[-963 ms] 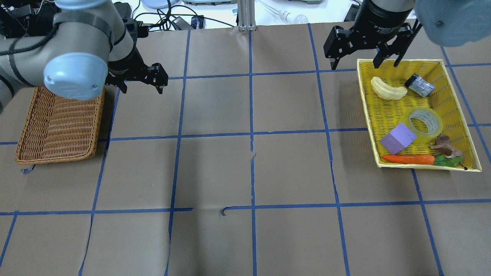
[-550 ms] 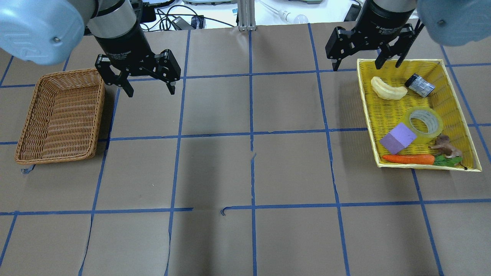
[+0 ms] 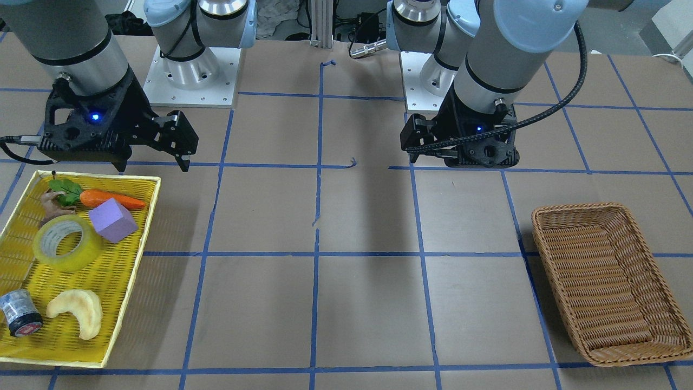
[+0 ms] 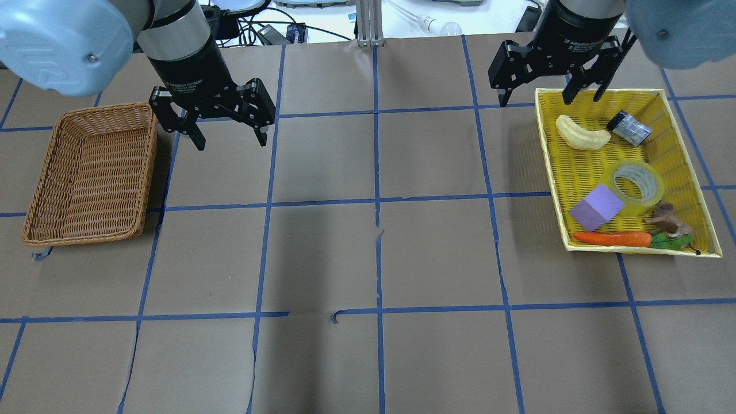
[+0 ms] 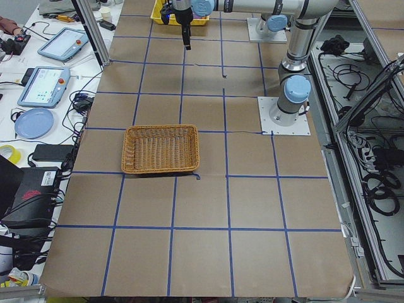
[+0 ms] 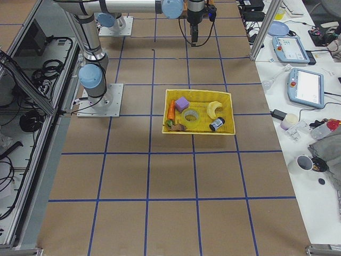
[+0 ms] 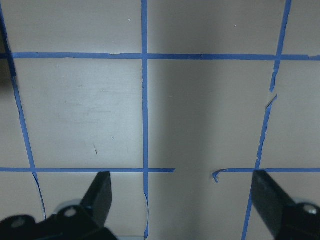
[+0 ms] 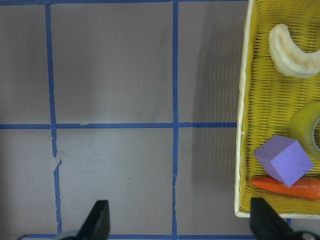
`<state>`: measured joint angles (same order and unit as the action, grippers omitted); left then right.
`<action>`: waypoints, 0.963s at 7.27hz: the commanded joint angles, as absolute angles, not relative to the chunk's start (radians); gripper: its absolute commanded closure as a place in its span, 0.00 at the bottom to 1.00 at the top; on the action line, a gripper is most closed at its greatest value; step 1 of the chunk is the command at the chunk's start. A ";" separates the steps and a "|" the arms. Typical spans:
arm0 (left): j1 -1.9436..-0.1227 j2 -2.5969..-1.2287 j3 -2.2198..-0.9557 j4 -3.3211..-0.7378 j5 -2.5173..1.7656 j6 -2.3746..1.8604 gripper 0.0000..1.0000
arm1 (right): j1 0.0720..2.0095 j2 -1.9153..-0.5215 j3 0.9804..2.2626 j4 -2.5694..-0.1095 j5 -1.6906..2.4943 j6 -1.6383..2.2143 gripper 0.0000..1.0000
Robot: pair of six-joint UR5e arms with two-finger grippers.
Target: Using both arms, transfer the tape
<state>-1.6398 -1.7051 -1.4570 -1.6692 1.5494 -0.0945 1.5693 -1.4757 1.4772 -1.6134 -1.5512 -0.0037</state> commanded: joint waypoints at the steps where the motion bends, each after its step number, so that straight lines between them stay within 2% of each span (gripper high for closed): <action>1: -1.640 -1.704 -1.462 -1.669 1.551 -0.095 0.00 | 1.568 -1.476 1.477 -1.614 -1.552 -0.005 0.00; 7: -1.637 -1.686 -1.488 -1.628 1.552 -0.086 0.00 | 1.566 -1.476 1.477 -1.618 -1.558 -0.005 0.00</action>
